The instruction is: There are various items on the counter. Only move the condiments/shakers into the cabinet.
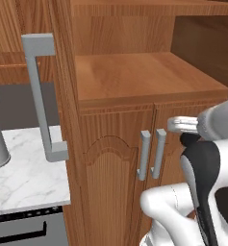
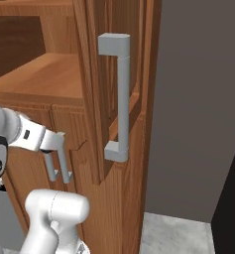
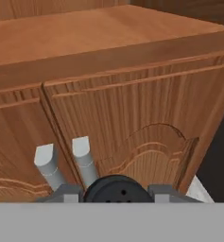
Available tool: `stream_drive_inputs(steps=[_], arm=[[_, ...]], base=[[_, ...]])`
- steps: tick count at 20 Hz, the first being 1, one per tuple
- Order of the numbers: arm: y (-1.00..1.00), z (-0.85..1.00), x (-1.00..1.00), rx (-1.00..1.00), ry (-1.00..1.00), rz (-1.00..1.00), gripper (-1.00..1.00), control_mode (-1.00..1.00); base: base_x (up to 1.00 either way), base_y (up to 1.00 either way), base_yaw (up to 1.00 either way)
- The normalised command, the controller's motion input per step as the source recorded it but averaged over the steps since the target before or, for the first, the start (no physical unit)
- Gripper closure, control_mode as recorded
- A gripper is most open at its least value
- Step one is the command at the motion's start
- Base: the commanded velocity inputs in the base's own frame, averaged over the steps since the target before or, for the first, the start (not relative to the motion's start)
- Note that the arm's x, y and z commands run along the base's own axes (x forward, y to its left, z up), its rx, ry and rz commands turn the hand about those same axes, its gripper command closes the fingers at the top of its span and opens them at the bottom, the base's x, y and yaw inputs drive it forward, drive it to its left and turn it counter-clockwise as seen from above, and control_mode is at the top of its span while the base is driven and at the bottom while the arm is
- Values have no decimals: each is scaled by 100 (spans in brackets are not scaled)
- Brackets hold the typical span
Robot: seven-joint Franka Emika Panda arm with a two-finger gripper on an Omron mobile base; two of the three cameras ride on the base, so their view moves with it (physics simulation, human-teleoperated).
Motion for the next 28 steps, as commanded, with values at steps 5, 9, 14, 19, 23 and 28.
stream_drive_inputs(steps=[5,9,14,19,23,28], arm=[[-36,100,0,0,-19,0,100,-100],[-24,95,15,0,-2,0,100,-100],[-1,42,61,0,0,0,100,-100],[0,3,78,-1,0,0,100,-100],[0,-25,84,0,-3,0,100,-100],[0,-40,57,0,-4,0,100,-100]], base=[[0,0,0],[0,0,0],[0,0,0],[0,0,0],[0,0,0],[0,0,0]])
